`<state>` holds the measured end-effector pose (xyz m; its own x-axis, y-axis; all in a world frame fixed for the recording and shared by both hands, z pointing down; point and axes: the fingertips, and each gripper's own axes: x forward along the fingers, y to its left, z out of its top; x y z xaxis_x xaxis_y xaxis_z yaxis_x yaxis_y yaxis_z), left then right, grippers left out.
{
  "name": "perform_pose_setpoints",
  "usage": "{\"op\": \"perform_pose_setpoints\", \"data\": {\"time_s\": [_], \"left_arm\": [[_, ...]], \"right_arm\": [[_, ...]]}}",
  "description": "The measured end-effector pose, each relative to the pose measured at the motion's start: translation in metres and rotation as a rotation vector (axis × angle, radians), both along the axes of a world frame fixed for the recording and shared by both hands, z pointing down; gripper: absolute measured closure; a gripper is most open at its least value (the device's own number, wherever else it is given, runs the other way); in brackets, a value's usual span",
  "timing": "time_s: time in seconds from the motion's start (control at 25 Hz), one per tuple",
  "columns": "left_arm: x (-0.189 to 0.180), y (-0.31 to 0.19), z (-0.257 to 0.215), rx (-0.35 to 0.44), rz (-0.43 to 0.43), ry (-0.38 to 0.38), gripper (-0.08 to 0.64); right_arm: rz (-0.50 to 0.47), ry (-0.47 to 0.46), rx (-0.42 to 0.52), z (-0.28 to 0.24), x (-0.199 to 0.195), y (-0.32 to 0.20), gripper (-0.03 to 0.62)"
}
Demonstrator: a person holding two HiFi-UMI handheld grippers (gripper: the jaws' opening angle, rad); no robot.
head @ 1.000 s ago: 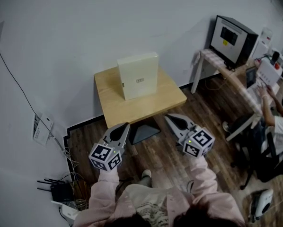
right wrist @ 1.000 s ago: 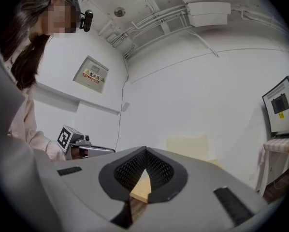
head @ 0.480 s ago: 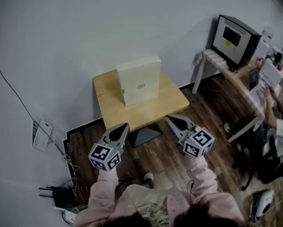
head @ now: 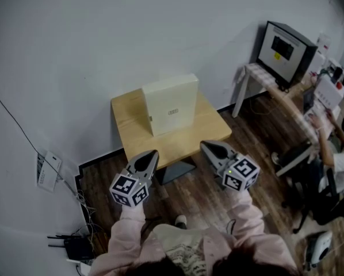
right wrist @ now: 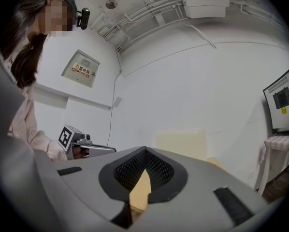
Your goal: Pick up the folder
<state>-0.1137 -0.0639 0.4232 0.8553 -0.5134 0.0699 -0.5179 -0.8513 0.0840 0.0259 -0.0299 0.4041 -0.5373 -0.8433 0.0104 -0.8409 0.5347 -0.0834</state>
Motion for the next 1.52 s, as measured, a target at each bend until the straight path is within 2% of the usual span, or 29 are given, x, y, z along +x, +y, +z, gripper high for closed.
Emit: {"op": "perform_pose_setpoints", "data": {"time_s": [0.44, 0.68, 1.52], "left_arm": [[0.001, -0.024, 0.009, -0.015, 0.006, -0.003, 0.569], [0.013, -0.035, 0.011, -0.026, -0.012, -0.007, 0.569], [0.063, -0.087, 0.024, -0.076, -0.162, -0.005, 0.569]], "right_arm": [[0.029, -0.029, 0.003, 0.004, -0.001, -0.026, 0.607], [0.028, -0.032, -0.018, 0.012, 0.017, -0.041, 0.607], [-0.144, -0.007, -0.051, 0.024, 0.064, -0.118, 0.607]]}}
